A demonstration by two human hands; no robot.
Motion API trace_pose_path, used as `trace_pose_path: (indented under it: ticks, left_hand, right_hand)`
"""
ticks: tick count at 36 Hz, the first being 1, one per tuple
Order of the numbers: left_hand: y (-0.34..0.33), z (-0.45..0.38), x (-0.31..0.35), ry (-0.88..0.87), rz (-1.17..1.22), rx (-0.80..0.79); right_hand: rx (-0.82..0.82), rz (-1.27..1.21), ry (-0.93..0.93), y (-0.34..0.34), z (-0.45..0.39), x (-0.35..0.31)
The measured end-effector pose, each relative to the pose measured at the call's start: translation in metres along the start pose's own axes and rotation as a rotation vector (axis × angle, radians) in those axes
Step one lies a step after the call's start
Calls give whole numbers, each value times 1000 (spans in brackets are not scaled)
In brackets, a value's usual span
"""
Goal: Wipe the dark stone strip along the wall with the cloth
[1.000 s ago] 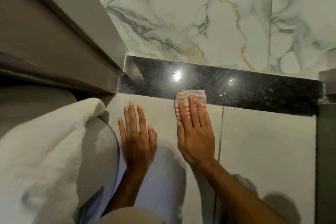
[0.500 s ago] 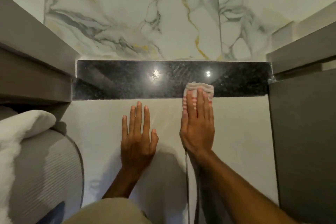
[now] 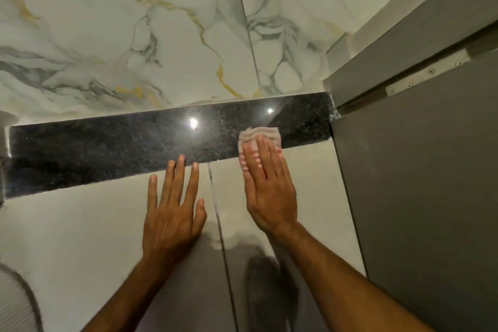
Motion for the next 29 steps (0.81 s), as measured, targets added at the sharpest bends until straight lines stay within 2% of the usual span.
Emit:
trace_pose_path:
  ticks: [3, 4, 6, 9, 11, 13, 17, 19, 23, 25, 27, 29]
  left_hand:
    - [0, -2, -1, 5, -18, 14]
    - [0, -3, -2, 9, -24, 22]
    - [-3, -3, -2, 18, -34, 30]
    - [-4, -4, -2, 39, -64, 47]
    - [-4, -7, -3, 56, -68, 38]
    - [-2, -11, 1, 52, -51, 30]
    - [0, -19, 21, -10, -20, 32]
    - [-1, -21, 25, -22, -18, 33]
    - [-3, -21, 23, -11, -14, 62]
    - [-4, -22, 22, -7, -13, 75]
    - [-3, -21, 22, -7, -17, 88]
    - [-2, -21, 23, -16, -23, 83]
  right_hand:
    - [121, 17, -340, 12, -37, 37]
    - [143, 26, -402, 13, -54, 40]
    - [113, 33, -339, 8, -90, 26]
    - [32, 38, 62, -6, -112, -27]
    - [-27, 6, 189, -12, -91, -40]
    - [-40, -30, 141, -7, -54, -28]
    - [-6, -21, -83, 9, 0, 34]
    - [16, -8, -211, 13, -10, 63]
    - [172, -5, -421, 23, -75, 90]
    - [127, 12, -406, 15, -108, 86]
    - [61, 29, -266, 7, -116, 69]
    - [21, 5, -136, 8, -89, 54]
Point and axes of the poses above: each hand's wrist, its own z-axis away from the middle knuckle, its own y-axis out of the back of the hand, x = y × z, the point moved 10 cm from there along -z, towards the middle knuckle, and after that the axes turned 4 degrees about x, right-handed, at the moved point
